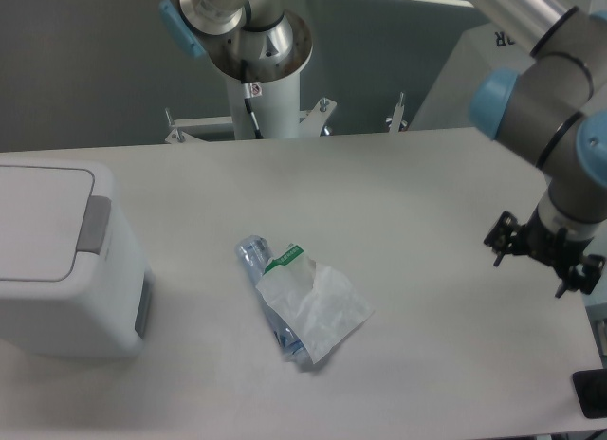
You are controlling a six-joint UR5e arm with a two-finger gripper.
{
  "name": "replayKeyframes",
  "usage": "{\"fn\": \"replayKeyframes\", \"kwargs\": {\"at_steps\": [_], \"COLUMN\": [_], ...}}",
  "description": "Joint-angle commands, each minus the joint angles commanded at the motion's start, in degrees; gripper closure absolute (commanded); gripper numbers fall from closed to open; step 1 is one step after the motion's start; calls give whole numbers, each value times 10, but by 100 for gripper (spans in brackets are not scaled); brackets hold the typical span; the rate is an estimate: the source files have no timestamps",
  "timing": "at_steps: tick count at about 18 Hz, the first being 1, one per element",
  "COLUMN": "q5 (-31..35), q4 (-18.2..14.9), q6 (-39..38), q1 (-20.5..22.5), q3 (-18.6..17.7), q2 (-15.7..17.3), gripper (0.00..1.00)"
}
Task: Open the trash can
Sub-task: 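Move the gripper from its start pose toward the bottle and bag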
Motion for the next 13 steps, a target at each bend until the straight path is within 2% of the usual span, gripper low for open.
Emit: {"fn": "replayKeyframes", "kwargs": {"at_steps": [4,8,13], "q5": [1,15,38], "q4": [0,-1,0], "q6": [3,-12,-42], "q1": [-1,1,5], "q3": [-5,-54,-91], "q2": [3,28,54], "gripper": [0,0,0]}}
